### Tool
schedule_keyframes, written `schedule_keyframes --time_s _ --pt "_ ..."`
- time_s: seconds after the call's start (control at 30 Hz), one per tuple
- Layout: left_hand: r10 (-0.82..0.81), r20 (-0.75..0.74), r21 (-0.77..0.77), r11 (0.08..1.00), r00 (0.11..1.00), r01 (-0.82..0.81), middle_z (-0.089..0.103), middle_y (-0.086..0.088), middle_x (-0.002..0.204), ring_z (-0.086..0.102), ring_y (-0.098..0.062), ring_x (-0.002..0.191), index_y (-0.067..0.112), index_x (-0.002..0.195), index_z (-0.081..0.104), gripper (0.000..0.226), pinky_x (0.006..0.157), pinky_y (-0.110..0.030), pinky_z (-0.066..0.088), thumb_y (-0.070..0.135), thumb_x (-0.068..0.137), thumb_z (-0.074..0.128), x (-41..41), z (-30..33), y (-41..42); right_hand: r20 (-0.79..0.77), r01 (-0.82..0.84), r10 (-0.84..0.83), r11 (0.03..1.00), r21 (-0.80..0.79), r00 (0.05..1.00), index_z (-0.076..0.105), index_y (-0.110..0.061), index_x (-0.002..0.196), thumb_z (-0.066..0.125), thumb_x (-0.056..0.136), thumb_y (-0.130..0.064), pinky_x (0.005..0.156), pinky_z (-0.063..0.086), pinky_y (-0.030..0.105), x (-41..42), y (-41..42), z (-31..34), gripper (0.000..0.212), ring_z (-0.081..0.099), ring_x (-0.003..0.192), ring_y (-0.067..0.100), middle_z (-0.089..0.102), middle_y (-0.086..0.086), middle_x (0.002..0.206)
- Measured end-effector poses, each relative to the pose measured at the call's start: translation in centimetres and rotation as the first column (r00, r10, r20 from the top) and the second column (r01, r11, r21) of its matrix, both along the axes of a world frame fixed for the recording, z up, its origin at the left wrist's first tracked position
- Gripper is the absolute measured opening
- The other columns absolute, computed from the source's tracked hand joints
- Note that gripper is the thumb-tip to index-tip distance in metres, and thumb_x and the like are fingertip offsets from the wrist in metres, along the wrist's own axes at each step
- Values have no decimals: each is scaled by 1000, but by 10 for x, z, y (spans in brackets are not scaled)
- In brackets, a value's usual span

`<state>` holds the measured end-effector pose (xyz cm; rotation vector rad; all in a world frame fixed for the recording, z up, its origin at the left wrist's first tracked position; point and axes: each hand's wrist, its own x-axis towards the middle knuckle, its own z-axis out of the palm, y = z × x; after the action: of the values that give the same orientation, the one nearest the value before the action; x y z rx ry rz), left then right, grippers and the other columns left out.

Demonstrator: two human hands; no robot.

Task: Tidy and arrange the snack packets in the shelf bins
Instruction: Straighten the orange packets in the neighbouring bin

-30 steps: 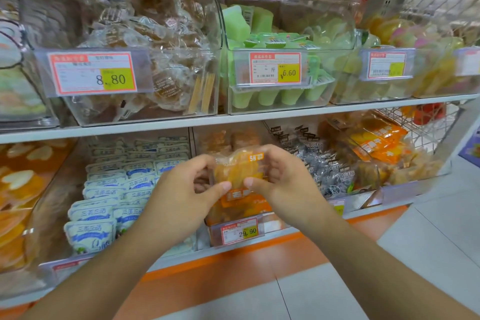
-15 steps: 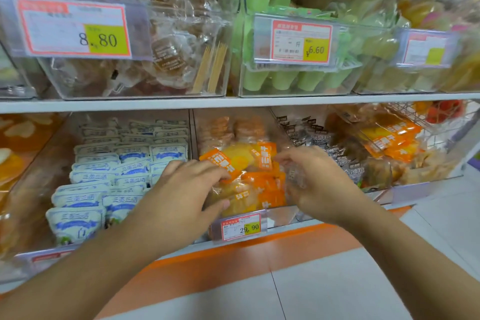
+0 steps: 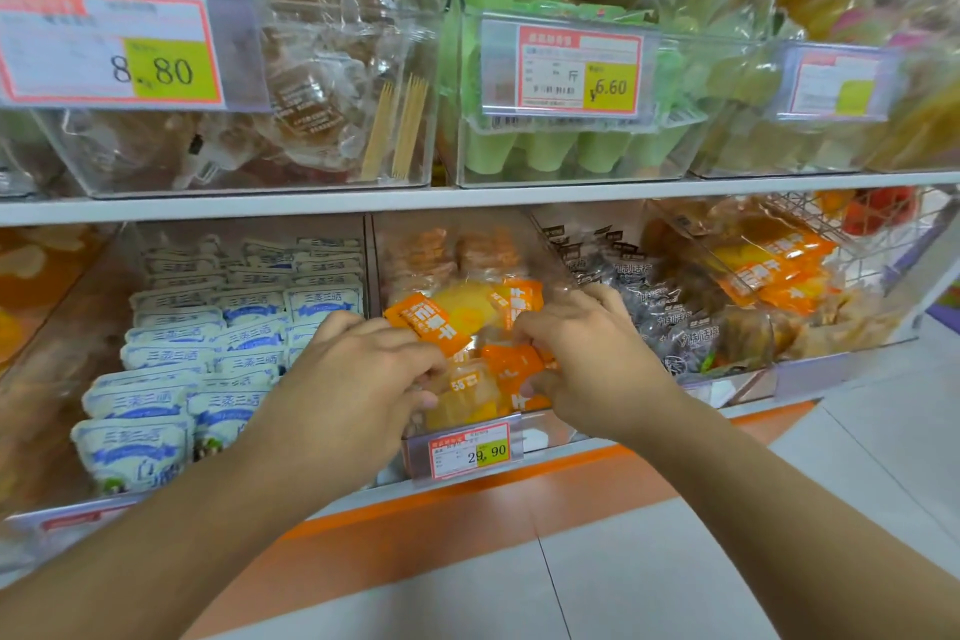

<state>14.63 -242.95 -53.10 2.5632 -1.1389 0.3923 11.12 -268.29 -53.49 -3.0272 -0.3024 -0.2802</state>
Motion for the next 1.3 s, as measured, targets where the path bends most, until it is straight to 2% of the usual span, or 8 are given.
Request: schedule_keyframes --time_s 0.17,0.3,0.43,0.63,0.73,0.9,1.07,1.3 --pt "12 26 -10 1000 1000 -12 70 19 82 65 -12 82 34 92 75 15 85 -30 31 36 80 67 -2 2 0 41 -31 29 998 48 999 68 -39 105 93 64 -26 104 28 41 -3 3 -4 49 60 95 29 56 -14 76" --pt "19 75 -12 1000 997 -19 70 18 83 63 -16 84 34 92 74 14 83 -31 31 34 81 66 -2 10 1 71 -4 -3 994 106 997 36 -42 79 90 65 -22 99 37 42 -2 5 2 58 54 82 25 28 -22 64" --pt "36 50 -23 999 998 -35 70 20 86 63 -15 86 36 97 75 17 85 -32 32 36 83 66 -1 18 7 98 147 -176 956 253 979 57 -25 73 81 76 -23 96 38 39 -2 -7 1 24 48 75 18 51 -12 71" --pt "8 -33 136 991 999 -4 70 24 90 58 -9 93 39 101 73 14 92 -28 24 43 88 74 -5 9 -3 26 251 -388 645 722 921 67 -13 79 75 92 -6 46 44 25 -13 -10 27 16 56 63 14 65 14 79" --pt "111 -102 161 983 989 -93 66 24 119 50 -7 118 40 126 65 48 107 -29 16 66 90 47 -6 6 -8 3 241 -415 536 809 910 66 -15 78 76 92 -7 59 51 32 -19 -17 23 19 63 67 19 71 14 78" --pt "216 -386 -119 952 897 -281 56 26 134 49 -7 129 41 148 42 84 115 -37 31 86 78 42 -5 22 -23 1 119 -345 327 938 939 66 2 86 70 94 3 55 55 22 -29 -14 22 10 65 63 9 70 16 74" --pt "13 -572 -405 865 820 -296 70 28 99 66 6 89 41 115 65 29 85 -34 56 53 89 69 -4 32 -42 4 72 -316 227 971 949 66 6 88 70 94 6 55 53 18 -27 -8 23 7 65 63 5 68 2 66" --pt "80 -436 -367 894 897 -258 66 18 91 66 -6 76 38 113 65 24 74 -39 57 33 92 74 -1 30 -55 -99 324 -334 734 597 937 68 -25 96 83 88 -27 68 43 15 -30 -23 23 17 64 90 2 67 -8 100"
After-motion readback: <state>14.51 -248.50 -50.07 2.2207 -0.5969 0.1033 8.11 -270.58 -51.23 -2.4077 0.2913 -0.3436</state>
